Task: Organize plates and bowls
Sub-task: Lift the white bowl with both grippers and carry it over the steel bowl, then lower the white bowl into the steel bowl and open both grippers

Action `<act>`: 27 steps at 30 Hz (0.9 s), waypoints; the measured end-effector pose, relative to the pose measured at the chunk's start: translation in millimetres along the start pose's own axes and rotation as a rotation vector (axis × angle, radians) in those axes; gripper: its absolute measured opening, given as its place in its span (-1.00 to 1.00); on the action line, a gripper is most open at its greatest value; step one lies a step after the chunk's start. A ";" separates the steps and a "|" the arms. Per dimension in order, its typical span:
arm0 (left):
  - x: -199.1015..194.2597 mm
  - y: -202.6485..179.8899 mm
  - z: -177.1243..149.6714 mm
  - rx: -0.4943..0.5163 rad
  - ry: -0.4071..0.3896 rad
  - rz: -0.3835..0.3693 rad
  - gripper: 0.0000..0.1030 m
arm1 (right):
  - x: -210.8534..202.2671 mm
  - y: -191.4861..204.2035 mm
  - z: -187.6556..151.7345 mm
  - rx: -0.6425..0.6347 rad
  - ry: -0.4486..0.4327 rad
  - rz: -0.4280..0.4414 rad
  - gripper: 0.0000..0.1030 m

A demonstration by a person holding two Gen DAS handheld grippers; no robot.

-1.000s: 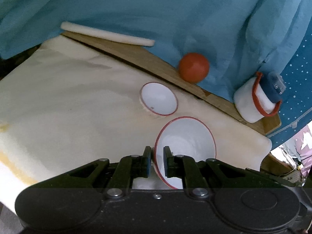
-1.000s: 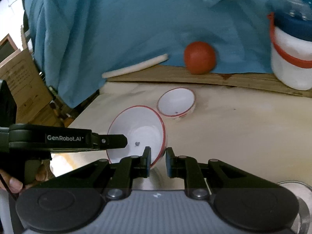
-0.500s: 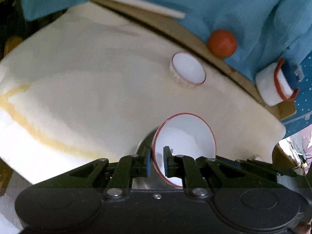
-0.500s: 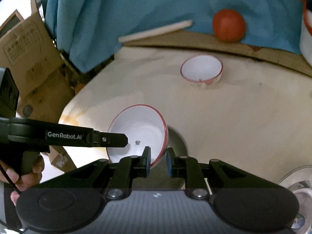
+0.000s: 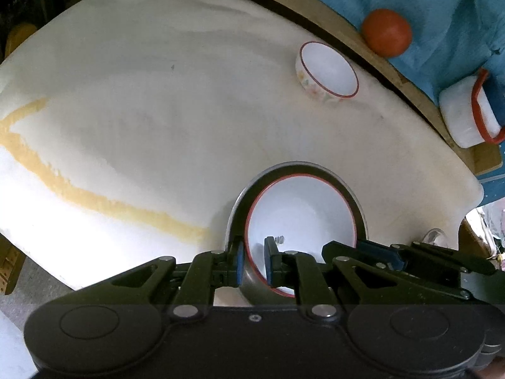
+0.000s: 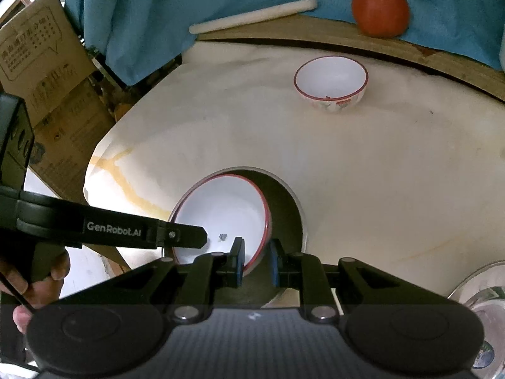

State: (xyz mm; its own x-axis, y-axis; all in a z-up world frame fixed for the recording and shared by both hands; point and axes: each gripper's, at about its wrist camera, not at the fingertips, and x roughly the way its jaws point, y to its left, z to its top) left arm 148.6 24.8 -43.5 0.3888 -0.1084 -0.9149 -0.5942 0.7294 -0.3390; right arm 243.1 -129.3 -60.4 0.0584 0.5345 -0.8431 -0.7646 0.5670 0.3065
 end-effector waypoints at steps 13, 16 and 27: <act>3.3 -5.4 1.3 0.015 0.002 0.031 -0.72 | 7.8 -4.0 3.3 -0.005 0.028 0.013 -0.59; 1.3 -5.8 0.4 0.014 -0.004 0.030 -0.67 | 7.1 -4.4 3.0 -0.009 0.027 0.019 -0.47; -15.0 -12.0 -0.2 0.050 -0.032 0.039 -0.46 | -6.8 -9.5 2.3 -0.019 -0.025 0.019 -0.44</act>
State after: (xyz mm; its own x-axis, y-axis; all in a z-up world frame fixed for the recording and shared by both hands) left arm 149.7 17.5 -25.8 0.3889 -0.0579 -0.9195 -0.5737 0.7657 -0.2909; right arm 251.5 -137.0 -56.6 0.0593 0.5605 -0.8260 -0.7776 0.5449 0.3139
